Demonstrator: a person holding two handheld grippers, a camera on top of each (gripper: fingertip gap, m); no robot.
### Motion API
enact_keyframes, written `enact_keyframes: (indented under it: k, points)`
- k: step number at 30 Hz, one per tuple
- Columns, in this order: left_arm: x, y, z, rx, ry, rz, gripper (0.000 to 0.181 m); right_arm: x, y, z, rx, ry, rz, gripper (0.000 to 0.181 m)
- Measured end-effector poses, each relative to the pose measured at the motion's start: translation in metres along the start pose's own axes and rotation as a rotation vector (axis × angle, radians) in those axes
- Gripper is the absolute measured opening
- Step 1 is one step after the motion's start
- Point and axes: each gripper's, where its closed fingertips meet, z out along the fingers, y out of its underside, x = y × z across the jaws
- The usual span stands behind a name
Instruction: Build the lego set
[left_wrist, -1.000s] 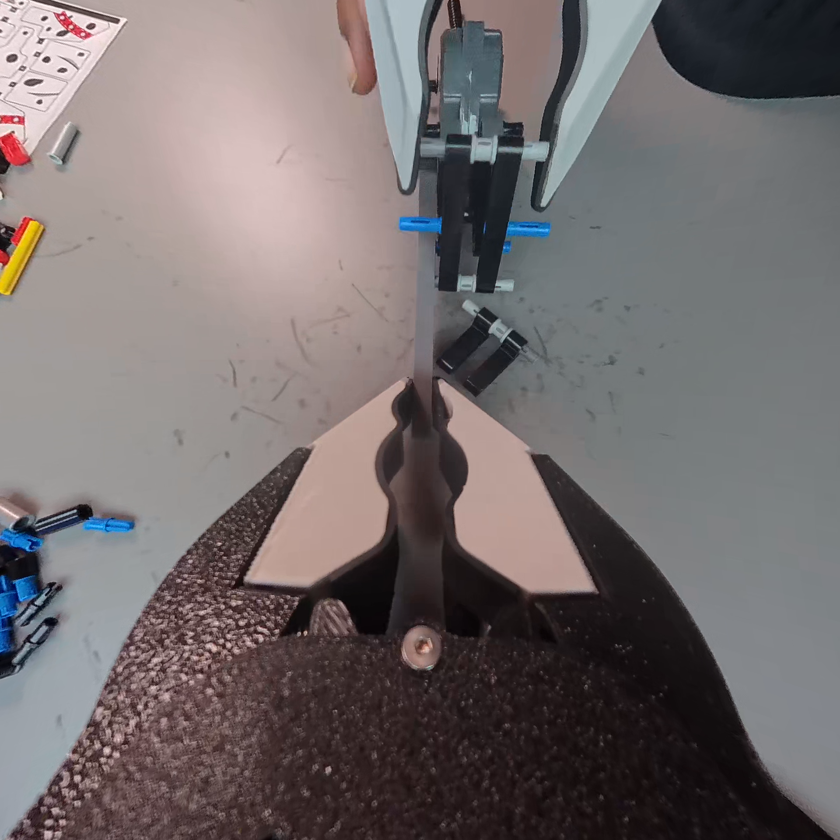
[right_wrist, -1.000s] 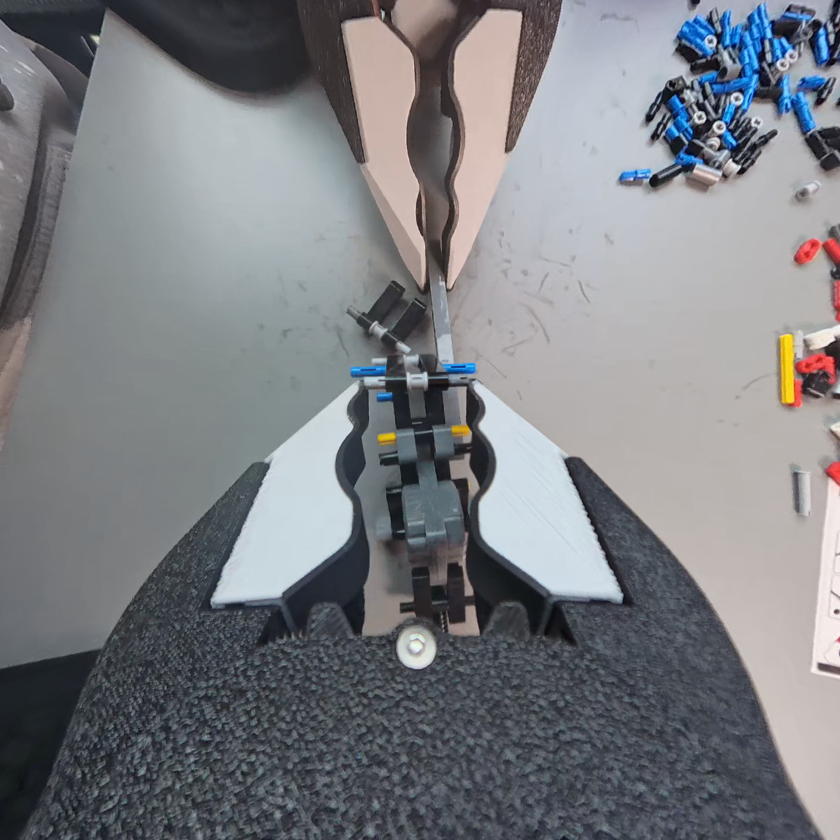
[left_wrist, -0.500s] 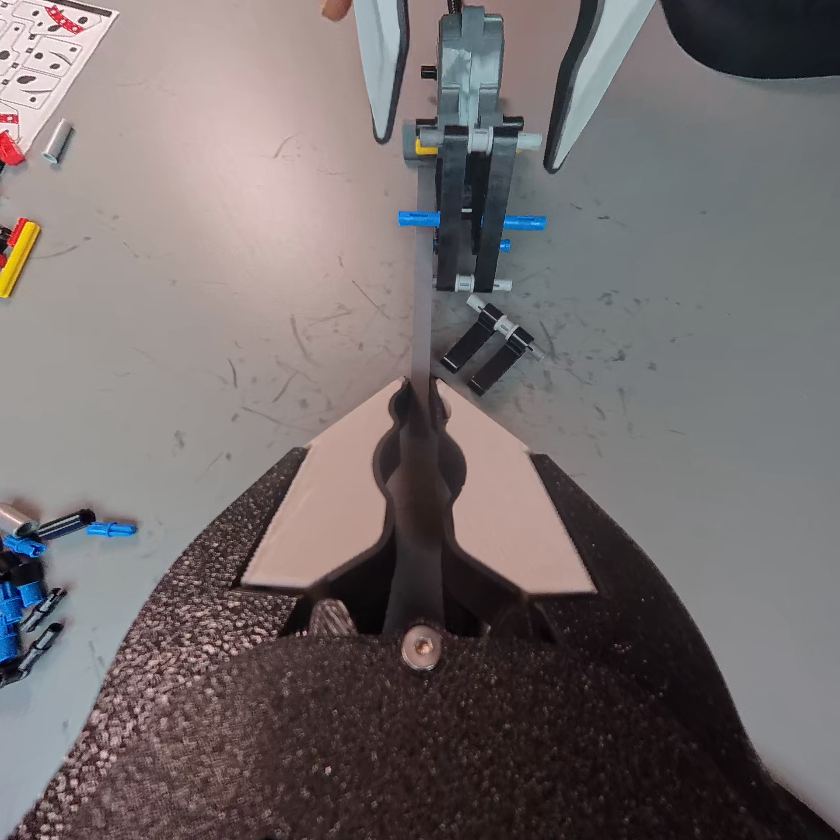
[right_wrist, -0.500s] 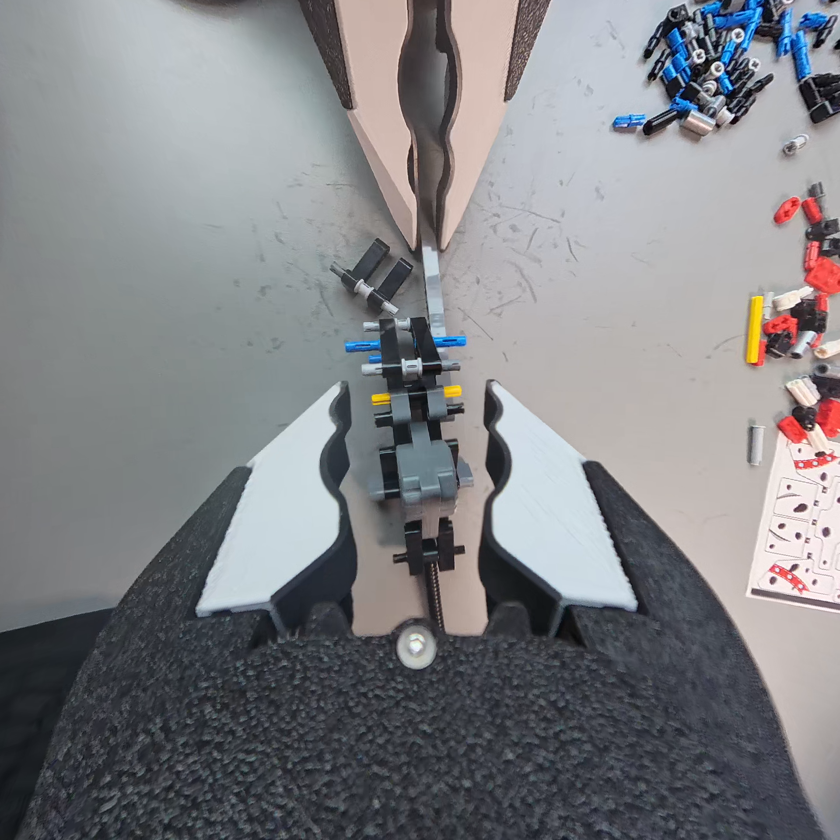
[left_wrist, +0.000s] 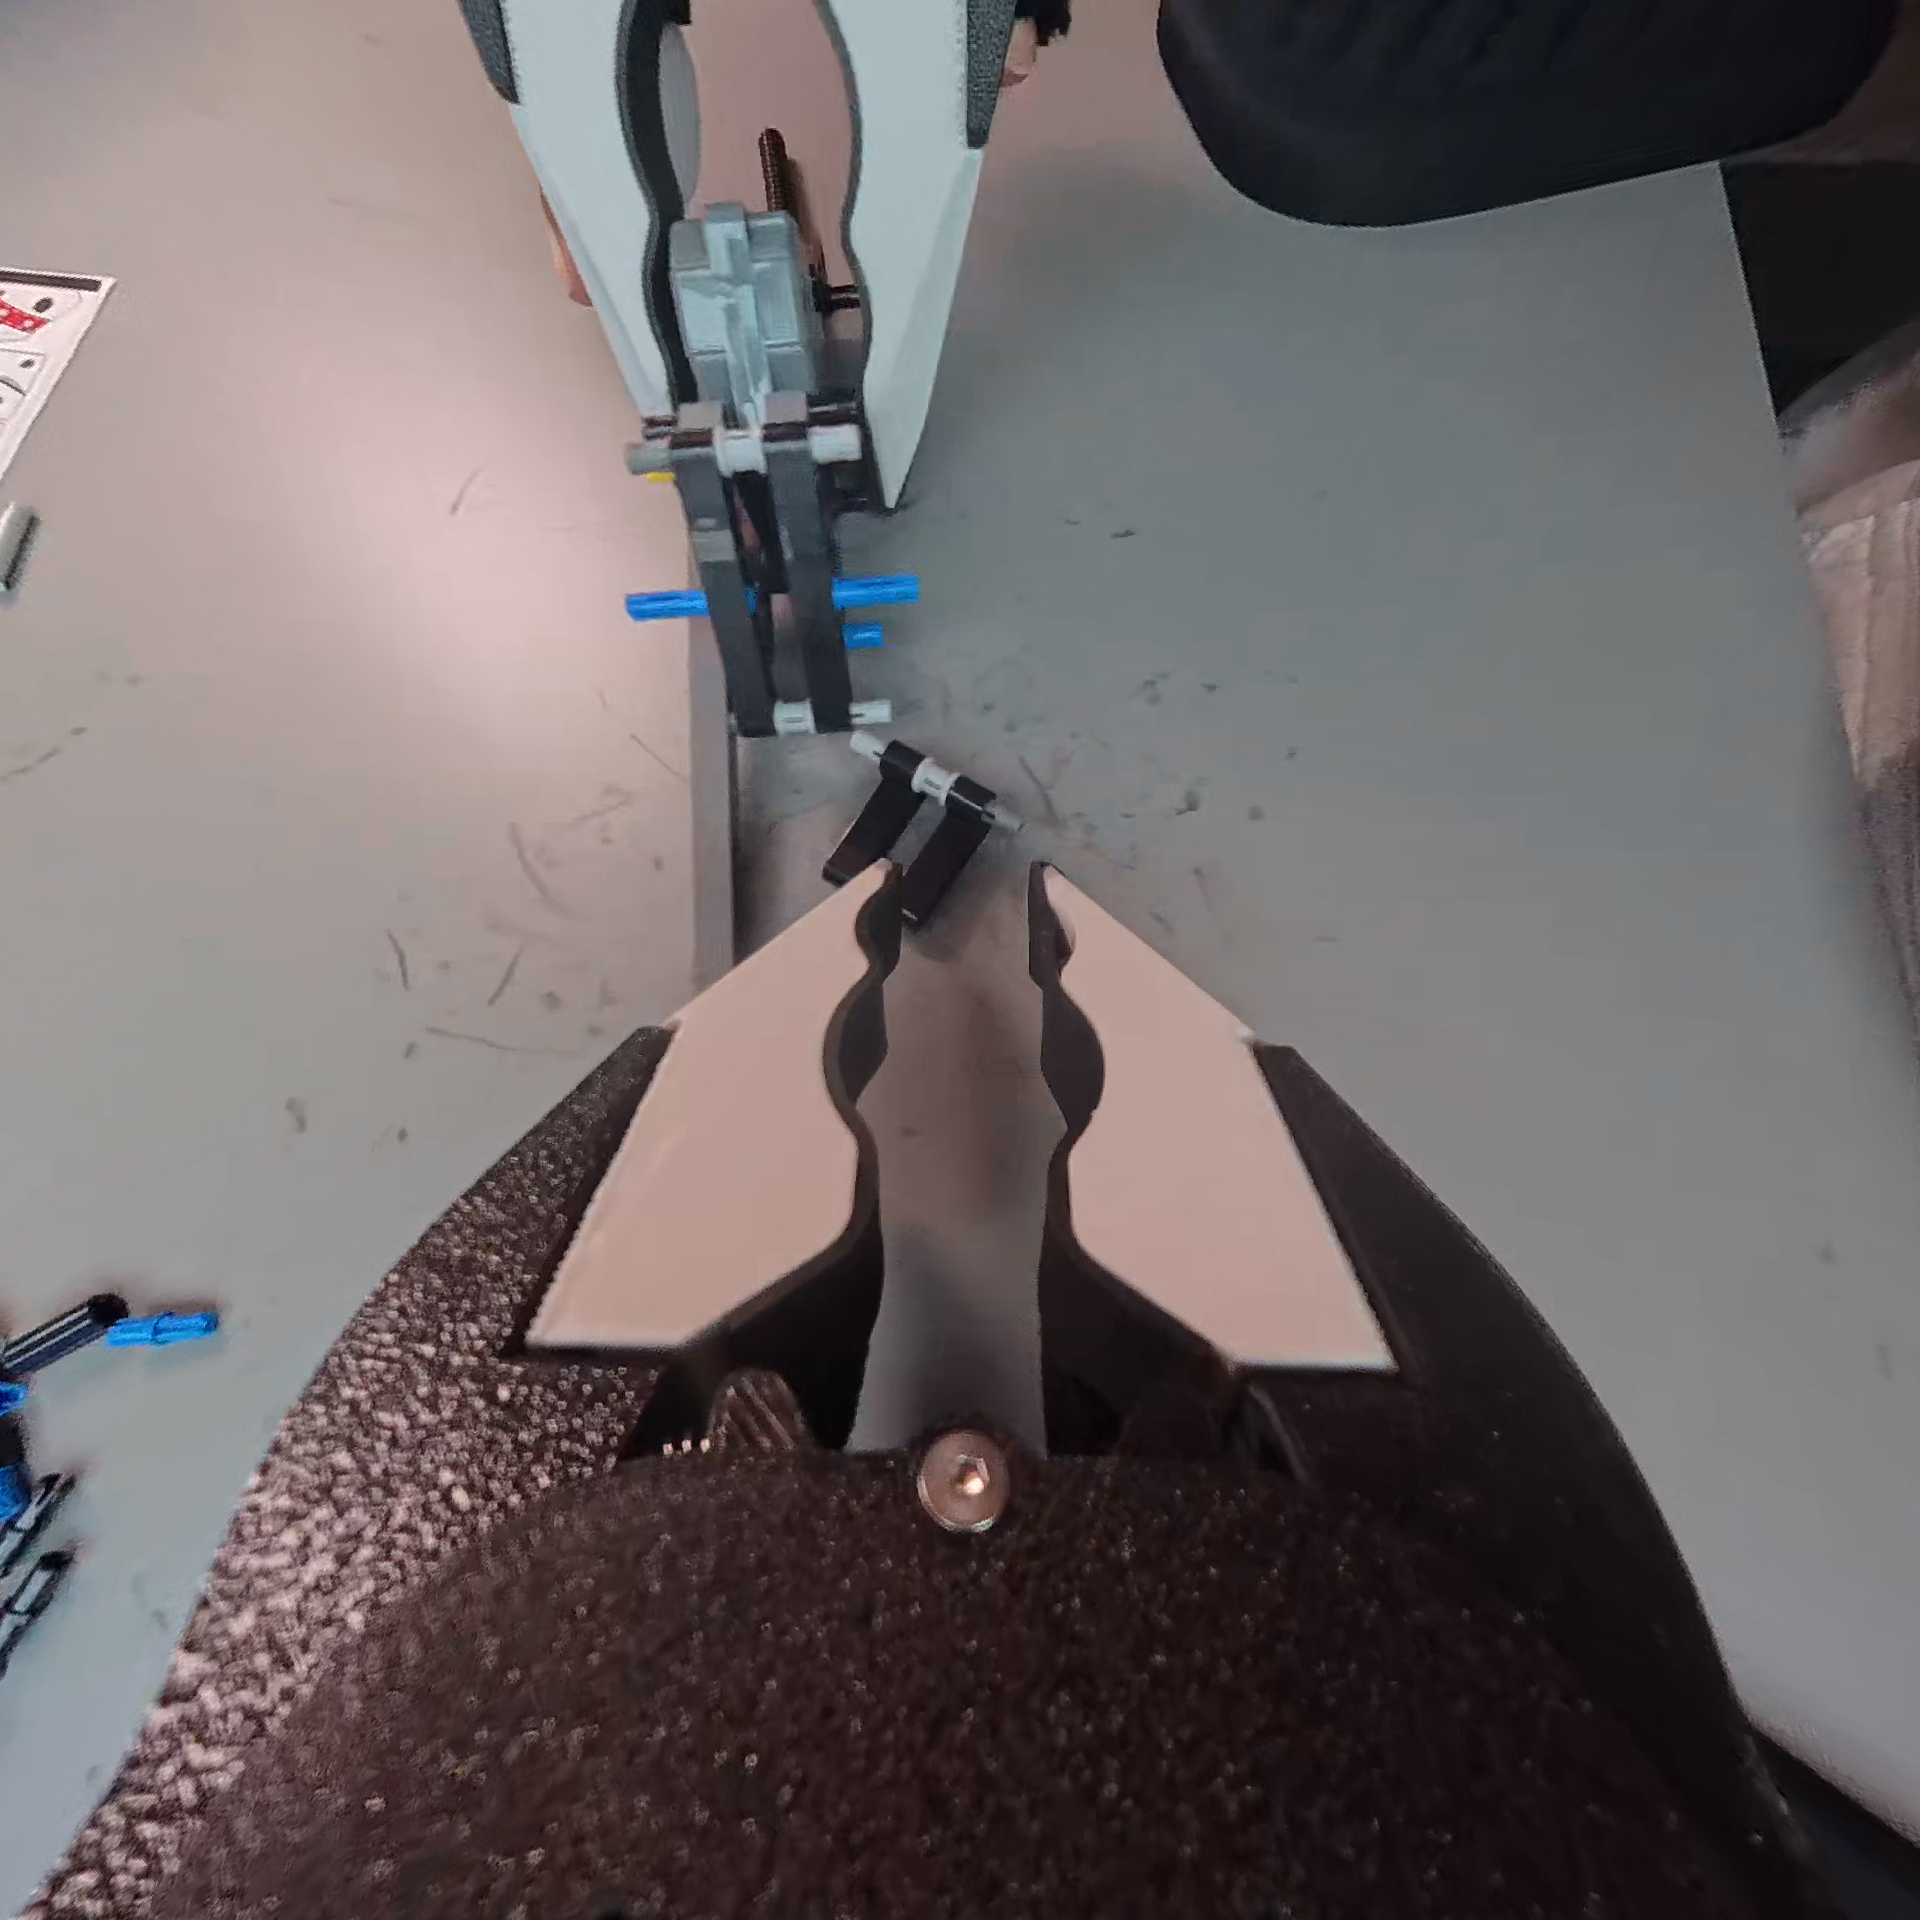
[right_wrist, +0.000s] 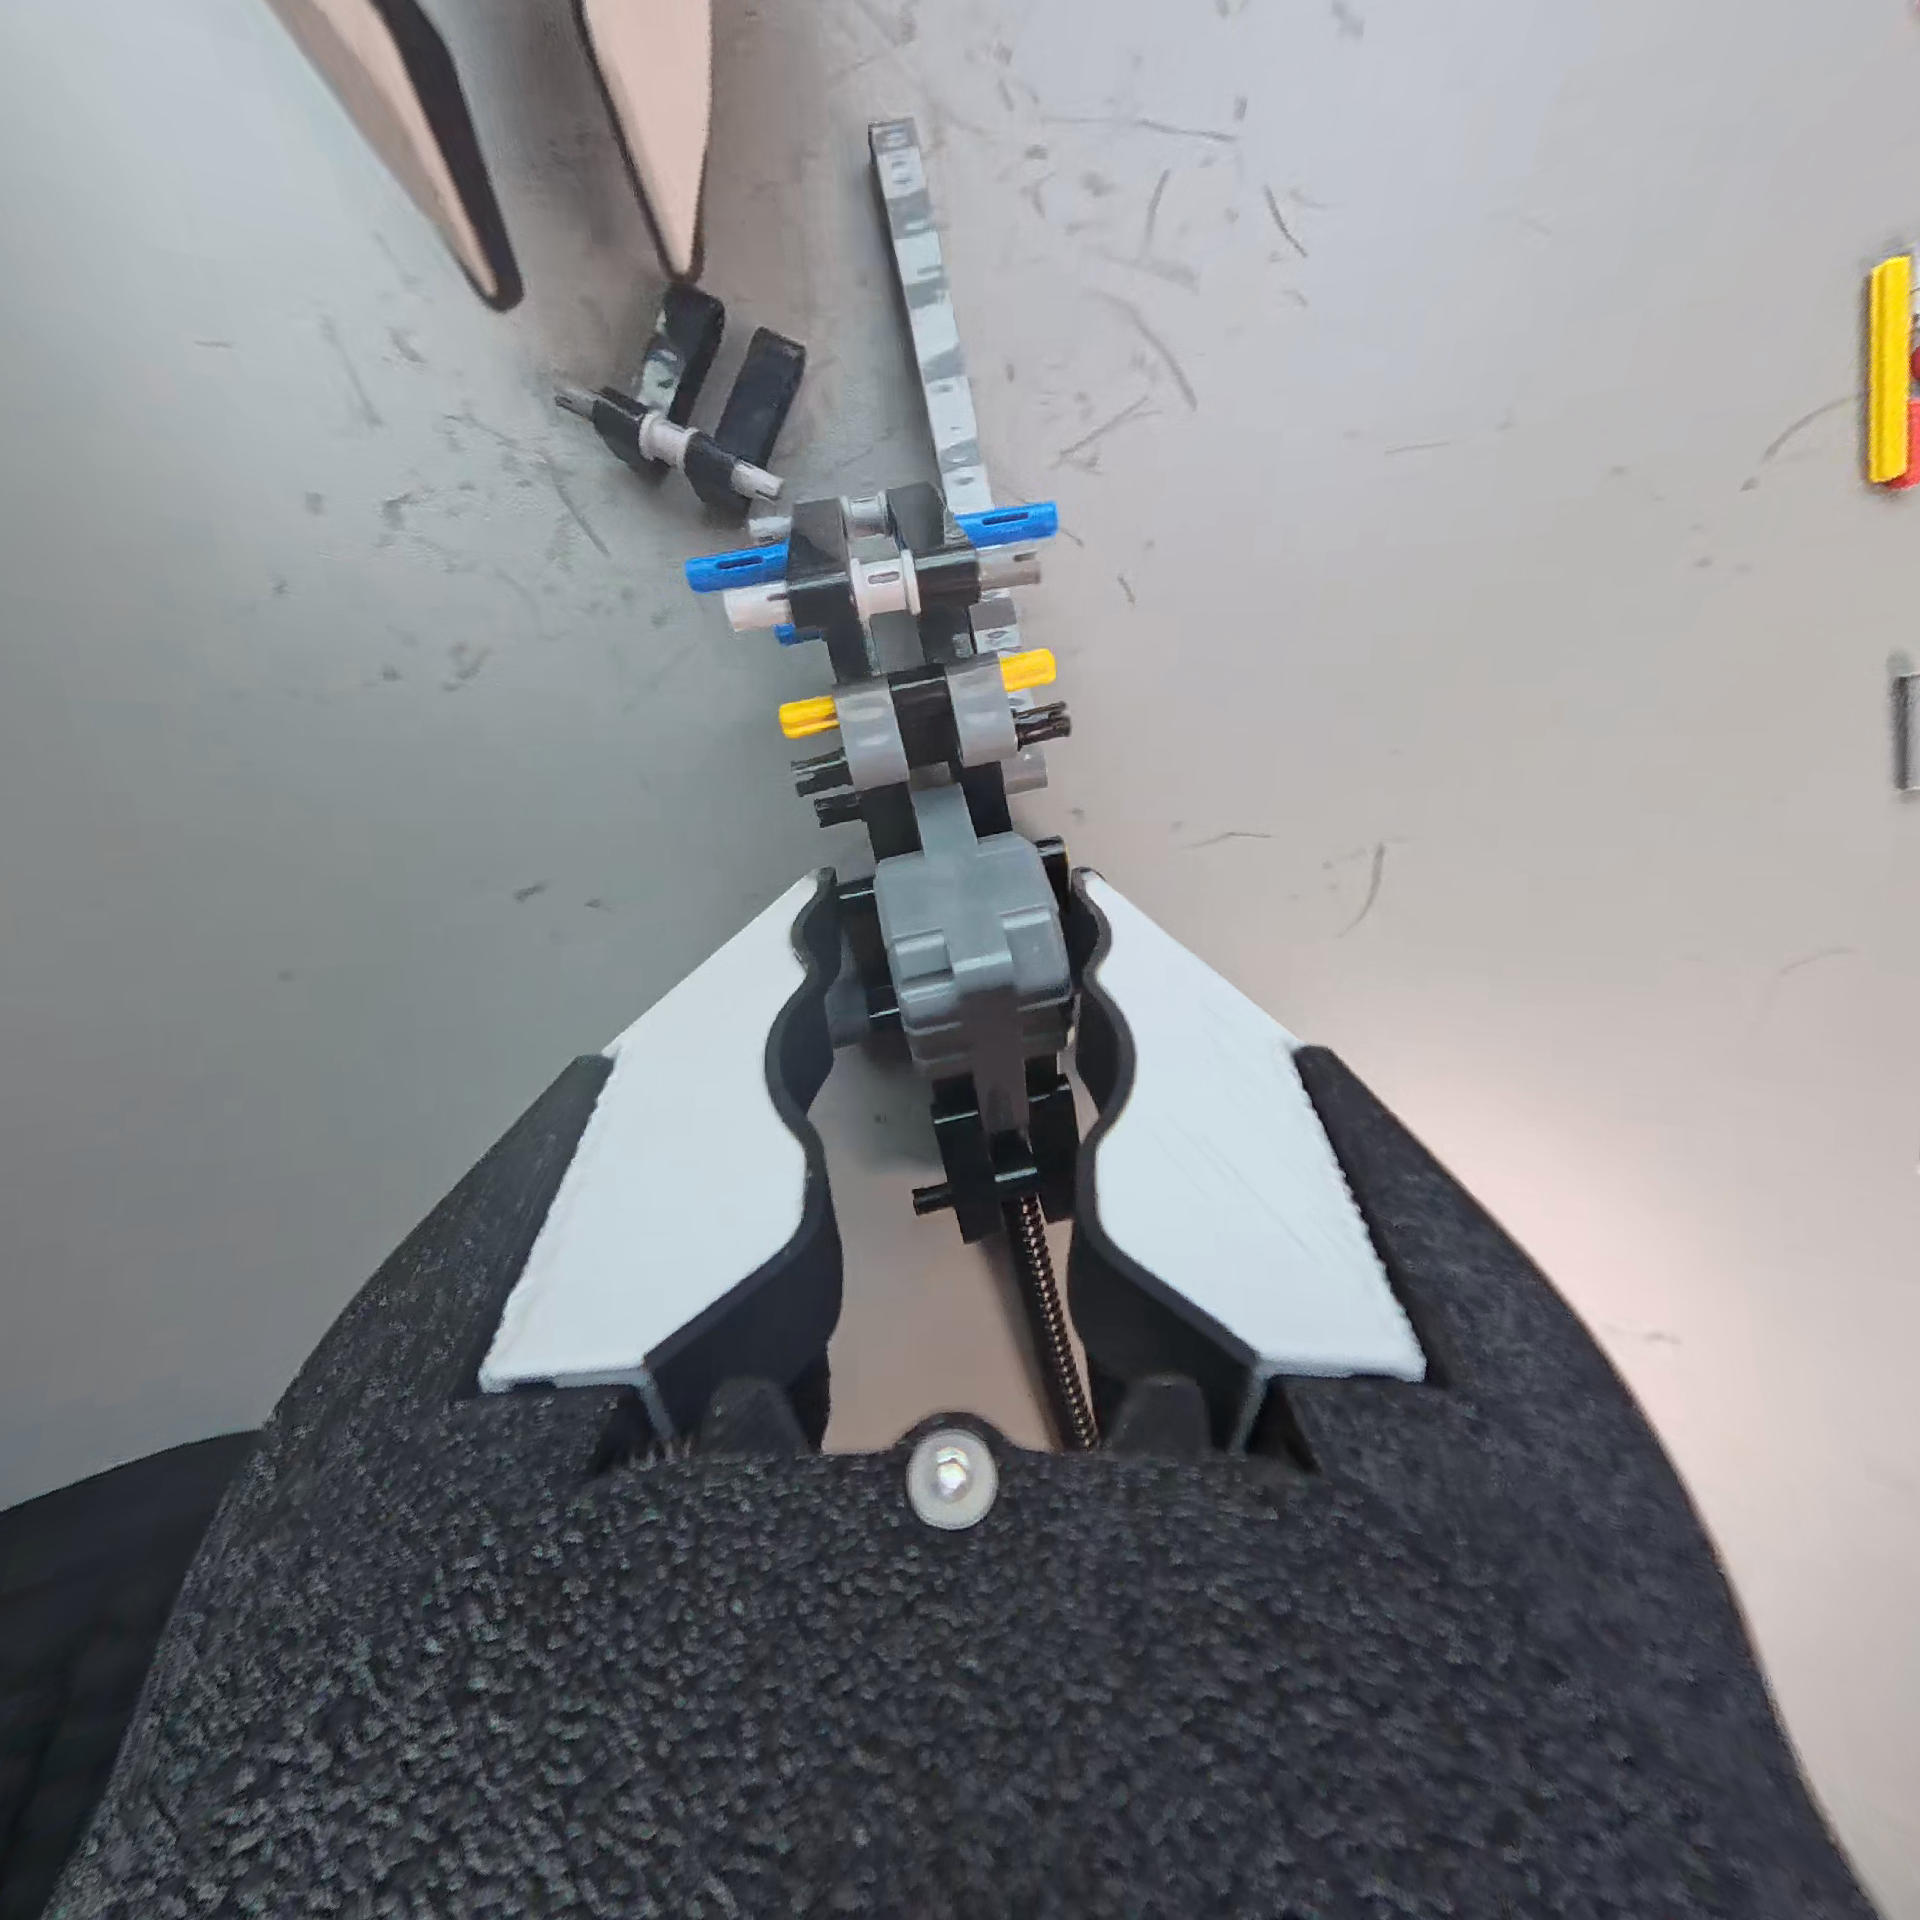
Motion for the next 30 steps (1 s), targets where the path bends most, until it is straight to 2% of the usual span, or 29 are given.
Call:
enact_keyframes:
  k: [4, 8, 12, 17, 20, 22, 25, 27, 30]
  points:
    - [0.004, -0.009, 0.01, -0.014, -0.028, 0.016, 0.029, 0.003, 0.0, 0.0, 0.011, 0.025, 0.038, 0.043]
    - [0.0, 0.0, 0.016, -0.076, -0.062, 0.045, 0.033, 0.005, 0.002, -0.001, 0.025, 0.043, 0.038, 0.043]
    - [-0.003, 0.0, 0.009, -0.043, -0.032, 0.035, 0.038, 0.005, 0.006, -0.004, 0.037, 0.054, 0.008, 0.044]
    - [-0.006, 0.005, 0.015, -0.065, 0.039, 0.036, 0.049, 0.008, -0.005, -0.03, 0.108, 0.086, 0.0, 0.053]
    - [-0.002, 0.005, 0.018, -0.077, 0.099, 0.007, 0.035, 0.001, -0.029, -0.049, 0.205, 0.119, -0.017, 0.051]
    - [-0.002, 0.006, 0.017, -0.09, 0.077, 0.016, 0.029, -0.012, -0.043, -0.052, 0.242, 0.134, -0.037, 0.047]
    - [-0.002, 0.005, 0.014, -0.103, -0.023, 0.088, 0.027, -0.051, -0.055, -0.04, 0.246, 0.089, -0.087, 0.04]
    - [0.001, 0.003, 0.011, -0.106, -0.066, 0.12, 0.026, -0.073, -0.058, -0.022, 0.227, 0.079, -0.097, 0.05]
    - [0.004, -0.006, 0.003, -0.104, -0.105, 0.155, 0.026, -0.077, -0.064, 0.002, 0.208, 0.16, -0.046, 0.061]
